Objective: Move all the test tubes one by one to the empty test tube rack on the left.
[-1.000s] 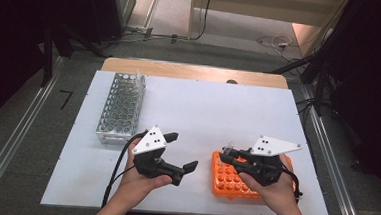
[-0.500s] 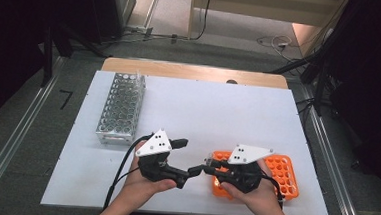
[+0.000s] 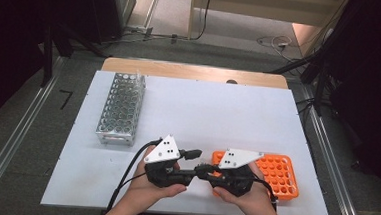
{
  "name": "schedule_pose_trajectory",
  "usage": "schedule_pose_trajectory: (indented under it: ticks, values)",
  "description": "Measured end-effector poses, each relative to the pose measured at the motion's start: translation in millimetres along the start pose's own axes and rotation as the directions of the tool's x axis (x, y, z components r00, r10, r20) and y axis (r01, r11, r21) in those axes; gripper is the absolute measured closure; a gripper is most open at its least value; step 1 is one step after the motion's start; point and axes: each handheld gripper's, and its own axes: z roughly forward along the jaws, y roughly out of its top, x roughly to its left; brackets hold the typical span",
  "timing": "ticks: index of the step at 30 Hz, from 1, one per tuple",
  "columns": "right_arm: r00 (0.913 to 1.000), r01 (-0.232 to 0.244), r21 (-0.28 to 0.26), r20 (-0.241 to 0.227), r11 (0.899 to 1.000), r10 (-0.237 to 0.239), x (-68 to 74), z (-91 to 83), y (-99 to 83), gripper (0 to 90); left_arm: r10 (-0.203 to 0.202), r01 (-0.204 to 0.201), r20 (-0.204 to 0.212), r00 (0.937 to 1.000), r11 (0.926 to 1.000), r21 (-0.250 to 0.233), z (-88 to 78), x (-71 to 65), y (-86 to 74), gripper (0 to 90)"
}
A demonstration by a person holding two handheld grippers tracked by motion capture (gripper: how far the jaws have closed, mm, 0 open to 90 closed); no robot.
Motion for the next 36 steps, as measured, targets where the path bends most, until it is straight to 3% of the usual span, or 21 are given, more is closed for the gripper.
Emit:
schedule_pose_trajectory:
  ticks: [4,13,26,36]
  values:
    - [1.0000,0.006,0.000,-0.003,1.000,-0.006,1.3,1.1,0.4,74.1,0.015,-0.015,0.019,0.9997,0.9999,0.002,1.2,-2.7,0.3,62.2]
    - [0.9998,0.015,0.005,-0.014,1.000,-0.015,2.8,2.4,0.0,74.1,0.022,-0.022,0.005,0.9998,0.9997,0.013,2.2,-1.7,-0.7,72.5]
    - [0.9998,0.002,-0.015,-0.018,1.000,-0.002,-0.3,3.0,-2.1,73.2,0.033,-0.033,-0.026,0.9991,0.9994,0.007,2.1,-1.5,-0.5,74.7]
    - [0.9987,-0.026,-0.055,-0.045,0.998,0.024,-10.5,-2.6,-7.1,58.2,0.019,-0.020,-0.055,0.9983,0.9997,-0.014,-4.0,7.5,2.8,74.8]
